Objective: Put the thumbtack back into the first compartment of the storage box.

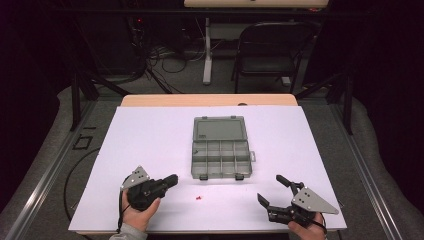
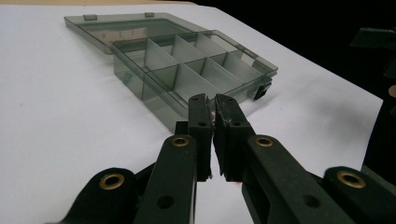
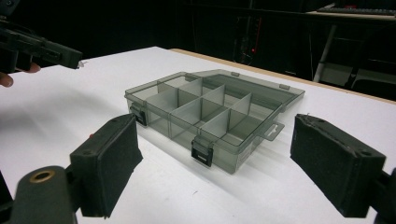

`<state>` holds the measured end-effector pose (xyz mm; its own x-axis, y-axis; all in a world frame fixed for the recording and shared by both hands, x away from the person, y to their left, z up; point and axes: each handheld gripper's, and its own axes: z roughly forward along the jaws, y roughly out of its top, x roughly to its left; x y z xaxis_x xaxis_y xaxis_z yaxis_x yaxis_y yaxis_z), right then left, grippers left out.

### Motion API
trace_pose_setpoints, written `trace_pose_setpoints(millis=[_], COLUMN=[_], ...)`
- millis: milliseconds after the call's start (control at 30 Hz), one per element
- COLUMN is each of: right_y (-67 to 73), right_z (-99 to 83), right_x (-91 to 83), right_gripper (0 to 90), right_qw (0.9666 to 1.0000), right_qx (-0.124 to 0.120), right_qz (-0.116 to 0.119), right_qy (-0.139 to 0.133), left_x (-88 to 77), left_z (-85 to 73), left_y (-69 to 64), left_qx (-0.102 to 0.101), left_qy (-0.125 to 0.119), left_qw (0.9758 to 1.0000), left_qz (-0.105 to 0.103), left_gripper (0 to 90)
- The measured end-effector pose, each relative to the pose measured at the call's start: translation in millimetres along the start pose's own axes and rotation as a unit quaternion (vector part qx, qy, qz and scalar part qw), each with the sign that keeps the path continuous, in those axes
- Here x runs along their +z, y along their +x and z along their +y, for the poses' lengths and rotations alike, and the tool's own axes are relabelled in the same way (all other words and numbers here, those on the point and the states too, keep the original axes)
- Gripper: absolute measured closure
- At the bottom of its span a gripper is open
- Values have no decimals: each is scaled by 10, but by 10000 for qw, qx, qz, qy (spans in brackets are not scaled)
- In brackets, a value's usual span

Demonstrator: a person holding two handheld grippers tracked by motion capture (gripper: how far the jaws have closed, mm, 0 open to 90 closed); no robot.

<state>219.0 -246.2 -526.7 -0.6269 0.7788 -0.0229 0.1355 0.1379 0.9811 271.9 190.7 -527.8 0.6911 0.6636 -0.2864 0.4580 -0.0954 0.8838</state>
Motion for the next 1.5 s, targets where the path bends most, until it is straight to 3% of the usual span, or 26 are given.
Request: trace_pose_setpoints(millis=[233, 400, 533, 900, 1133, 1500], right_y=[2, 8, 5, -3, 4, -4], right_z=[-4, -9, -13, -13, -12, -12], right_x=[10, 23, 30, 17, 18, 17], right_gripper=[145, 145, 145, 145, 145, 145], right_qw=[10000, 10000, 10000, 10000, 10000, 10000], right_qx=[5, 2, 28, 32, 23, 20], right_qz=[3, 0, -12, -8, 4, 1], right_qy=[13, 35, 48, 36, 48, 28], left_x=[24, 68, 148, 434, 598, 839], left_z=[42, 165, 299, 624, 749, 852], left_y=[43, 68, 79, 12, 28, 126], left_qx=[-183, -119, -153, 30, 179, 157], left_qy=[-97, -127, -133, -198, -9, 110], left_qw=[9998, 9998, 9998, 9998, 9998, 9996], left_qz=[1, 89, 59, -21, 98, 208], left_gripper=[857, 857, 857, 856, 857, 856])
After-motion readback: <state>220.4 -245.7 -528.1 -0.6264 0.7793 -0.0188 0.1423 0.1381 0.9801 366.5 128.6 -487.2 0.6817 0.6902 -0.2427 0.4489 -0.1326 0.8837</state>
